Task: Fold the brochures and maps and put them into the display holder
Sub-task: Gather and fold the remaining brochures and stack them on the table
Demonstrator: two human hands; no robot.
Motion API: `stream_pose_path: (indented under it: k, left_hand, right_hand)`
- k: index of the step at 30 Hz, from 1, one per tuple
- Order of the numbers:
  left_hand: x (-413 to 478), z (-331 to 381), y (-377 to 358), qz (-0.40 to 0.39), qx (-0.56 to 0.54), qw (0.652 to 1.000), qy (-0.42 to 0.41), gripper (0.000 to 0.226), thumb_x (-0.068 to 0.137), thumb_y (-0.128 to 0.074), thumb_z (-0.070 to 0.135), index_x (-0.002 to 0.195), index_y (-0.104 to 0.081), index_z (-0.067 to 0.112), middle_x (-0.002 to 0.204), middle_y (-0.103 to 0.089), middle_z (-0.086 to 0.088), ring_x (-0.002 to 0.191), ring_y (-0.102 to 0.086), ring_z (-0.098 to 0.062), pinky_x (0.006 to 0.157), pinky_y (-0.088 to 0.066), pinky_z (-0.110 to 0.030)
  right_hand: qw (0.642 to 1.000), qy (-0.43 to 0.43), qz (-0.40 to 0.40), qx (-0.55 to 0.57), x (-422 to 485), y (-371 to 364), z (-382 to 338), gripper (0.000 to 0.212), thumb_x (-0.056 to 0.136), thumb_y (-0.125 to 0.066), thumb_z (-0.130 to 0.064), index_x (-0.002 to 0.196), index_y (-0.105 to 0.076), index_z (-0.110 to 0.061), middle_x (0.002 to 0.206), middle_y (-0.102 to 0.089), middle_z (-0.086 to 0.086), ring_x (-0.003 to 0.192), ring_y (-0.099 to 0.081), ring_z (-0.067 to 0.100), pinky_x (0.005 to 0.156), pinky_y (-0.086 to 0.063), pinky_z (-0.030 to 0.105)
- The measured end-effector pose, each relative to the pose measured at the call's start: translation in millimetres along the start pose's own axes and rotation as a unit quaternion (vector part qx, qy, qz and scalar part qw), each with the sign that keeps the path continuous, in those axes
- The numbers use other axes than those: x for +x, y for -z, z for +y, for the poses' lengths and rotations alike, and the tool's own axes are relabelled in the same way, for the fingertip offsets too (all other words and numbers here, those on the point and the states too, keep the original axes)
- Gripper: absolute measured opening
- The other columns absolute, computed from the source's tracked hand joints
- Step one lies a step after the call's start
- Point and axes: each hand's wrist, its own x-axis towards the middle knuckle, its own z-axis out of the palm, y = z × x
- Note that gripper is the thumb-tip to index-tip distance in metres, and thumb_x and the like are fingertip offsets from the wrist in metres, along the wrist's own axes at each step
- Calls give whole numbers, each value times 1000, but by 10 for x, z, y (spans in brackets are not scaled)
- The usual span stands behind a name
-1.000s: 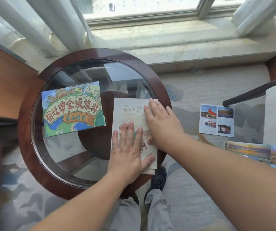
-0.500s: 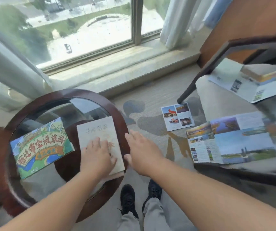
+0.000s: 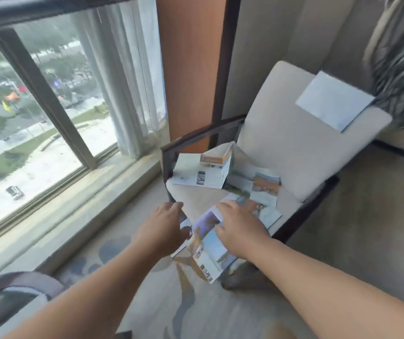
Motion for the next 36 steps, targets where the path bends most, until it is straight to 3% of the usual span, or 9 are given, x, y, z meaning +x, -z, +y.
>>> stream_pose_path:
  k: [5,9,11,18,22,26,36]
  left_hand:
    - [397,1179,358,37,8,998,-52,65,91,-57,40,148,-32,20,145,-44,-9,132,-42,-30,104,-39,-38]
    - [657,1845,578,58,9,994,-88,56,90,-56,39,141,-38,21,137,-48,-10,124,-47,-31,99,-44,-42]
    - [806,2094,675,66,10,992,-105,58,91,-55,38,143,-36,21,140,-46,-10,127,-45,-31,100,-43,-42]
    - [1473,2694,975,69,25,985,-155,63,93,-54,40,149,-31,20,145,-43,-10,132,-41,-31,106,-39,-46]
    - [1827,3057,1049,61,32,982,-175,65,94,-53,41,150,-28,20,148,-40,-9,134,-40,-31,108,-37,-46]
    - [2163,3425,994,54,43,981,-182,64,94,-52,41,150,-28,20,147,-41,-10,134,-39,-30,107,-38,-45]
    - [3257,4387,671,26,45,992,-113,63,94,-50,40,149,-29,19,146,-41,-10,131,-41,-29,102,-38,-41]
  right_hand:
    - [999,-18,49,-4,-2,737,810,45,95,-46,-29,139,-41,-19,146,-38,0,131,-41,26,100,-43,44]
    - [996,-20,82,-12,115,1209,1261,36,95,-46,-27,130,-48,-18,140,-43,2,124,-46,25,95,-45,40]
    - [995,-24,94,-10,211,1412,1419,36,96,-46,-27,131,-48,-18,138,-43,2,121,-47,25,92,-46,39]
    - [989,-57,136,-23,527,1988,1934,54,98,-46,-32,148,-33,-19,153,-31,0,135,-37,22,103,-42,38]
    - [982,-91,164,-26,719,2340,2339,54,97,-46,-32,148,-34,-19,153,-33,0,134,-39,22,98,-42,37]
    - [978,-114,173,-36,1002,2661,2777,49,95,-46,-30,142,-41,-18,146,-39,3,127,-44,25,91,-44,37]
    - [989,-79,121,-39,1984,3103,3934,49,97,-43,-30,144,-38,-19,150,-35,1,133,-39,24,97,-45,40]
